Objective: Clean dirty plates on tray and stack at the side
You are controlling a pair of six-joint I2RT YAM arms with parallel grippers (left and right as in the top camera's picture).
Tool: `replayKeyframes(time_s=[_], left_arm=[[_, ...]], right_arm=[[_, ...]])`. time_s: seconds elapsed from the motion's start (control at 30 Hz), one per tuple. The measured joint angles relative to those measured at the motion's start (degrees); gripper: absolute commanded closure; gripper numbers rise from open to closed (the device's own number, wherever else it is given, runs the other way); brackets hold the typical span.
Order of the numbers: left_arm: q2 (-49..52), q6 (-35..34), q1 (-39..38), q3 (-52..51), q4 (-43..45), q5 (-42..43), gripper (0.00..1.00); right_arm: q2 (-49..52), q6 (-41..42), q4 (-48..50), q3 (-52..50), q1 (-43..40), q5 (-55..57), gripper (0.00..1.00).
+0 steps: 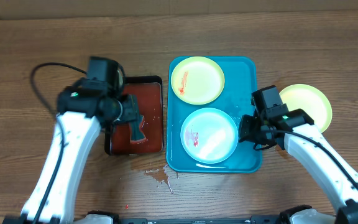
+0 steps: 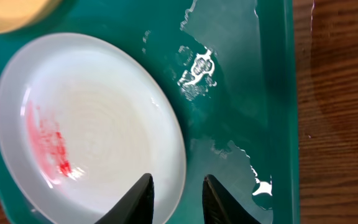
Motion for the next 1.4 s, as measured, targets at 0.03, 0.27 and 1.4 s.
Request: replayKeyframes(time_s=[0.03,0.27,1.4], left_arm=[[2.0,0.0,0.0,-1.8,1.6,0.1,0.5],[17.1,-0.2,-0.3,-6.5,8.3,1.2,0.87],[25.8,1.1,-1.6,-2.2,7.8,-1.0,0.96]], right_arm=[[-0.4,-0.1,0.0,0.1,0.0,0.0,0.72],[-0.8,-0.4,-1.0,0.2,0.0,0.3,0.63],[0.7,-4.7,-2.8,0.2,-6.8,1.4,0.46]])
